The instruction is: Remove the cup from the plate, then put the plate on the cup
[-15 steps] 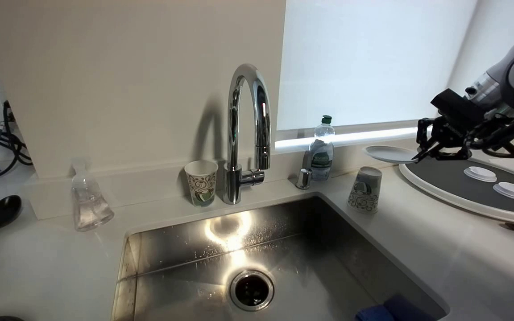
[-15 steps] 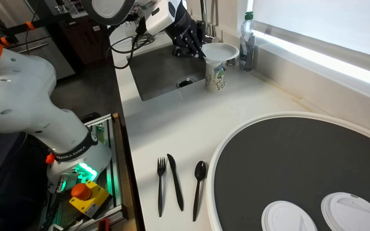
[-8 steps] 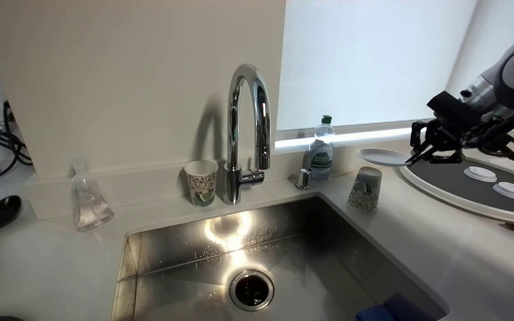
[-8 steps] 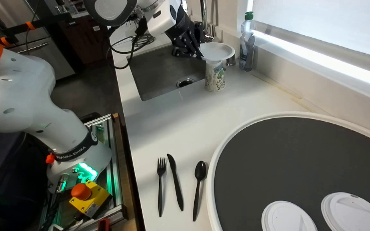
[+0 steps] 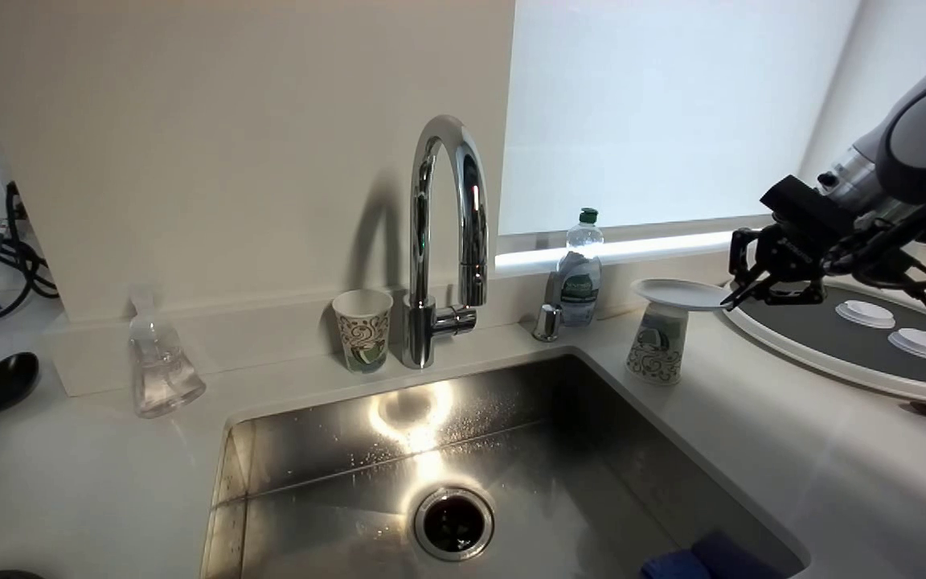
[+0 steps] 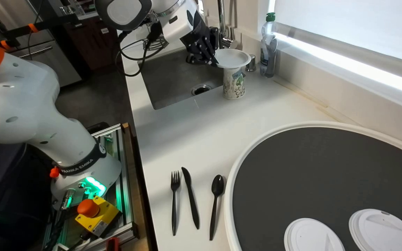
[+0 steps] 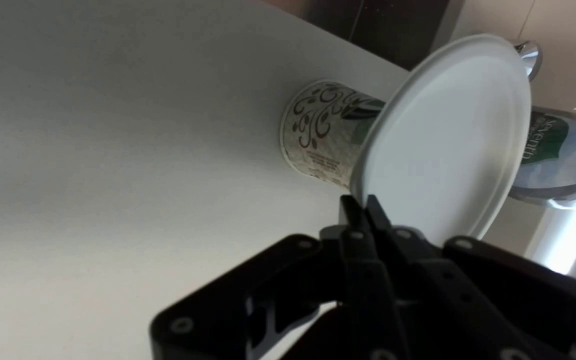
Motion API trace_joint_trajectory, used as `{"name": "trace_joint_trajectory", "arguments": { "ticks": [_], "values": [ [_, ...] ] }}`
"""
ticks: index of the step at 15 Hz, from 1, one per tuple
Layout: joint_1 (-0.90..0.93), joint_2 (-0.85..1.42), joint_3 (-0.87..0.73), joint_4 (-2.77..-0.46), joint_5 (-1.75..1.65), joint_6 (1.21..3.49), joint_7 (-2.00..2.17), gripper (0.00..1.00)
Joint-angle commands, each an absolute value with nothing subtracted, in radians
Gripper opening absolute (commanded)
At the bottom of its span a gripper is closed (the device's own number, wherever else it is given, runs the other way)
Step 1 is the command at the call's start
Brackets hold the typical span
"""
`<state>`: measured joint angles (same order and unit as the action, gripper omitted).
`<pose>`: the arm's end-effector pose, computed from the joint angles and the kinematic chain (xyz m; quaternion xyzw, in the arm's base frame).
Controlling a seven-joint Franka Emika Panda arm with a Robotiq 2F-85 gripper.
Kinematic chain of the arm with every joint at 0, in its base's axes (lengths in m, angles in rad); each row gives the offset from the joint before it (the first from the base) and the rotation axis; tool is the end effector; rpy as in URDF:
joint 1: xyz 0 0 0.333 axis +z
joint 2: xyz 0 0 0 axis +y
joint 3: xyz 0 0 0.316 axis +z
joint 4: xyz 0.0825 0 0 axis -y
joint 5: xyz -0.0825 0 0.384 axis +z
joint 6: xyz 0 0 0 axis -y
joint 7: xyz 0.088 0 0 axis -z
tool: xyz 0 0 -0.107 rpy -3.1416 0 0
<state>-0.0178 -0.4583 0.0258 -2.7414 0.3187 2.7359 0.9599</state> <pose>0.4035 -0.0091 0.4052 -0.7969 0.5548 -0.1559 0.1813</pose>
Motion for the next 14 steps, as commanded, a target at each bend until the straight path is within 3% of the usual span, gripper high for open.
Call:
{"name": "trace_joint_trajectory", "arguments": {
  "ticks": [1,14],
  "values": [
    [-0.006,-0.433,0.036,-2.749,0.353,2.787,0.933,0.01],
    [0.010,-0.361,0.044,-2.745,0.356,2.901,0.930,0.01]
  ]
}}
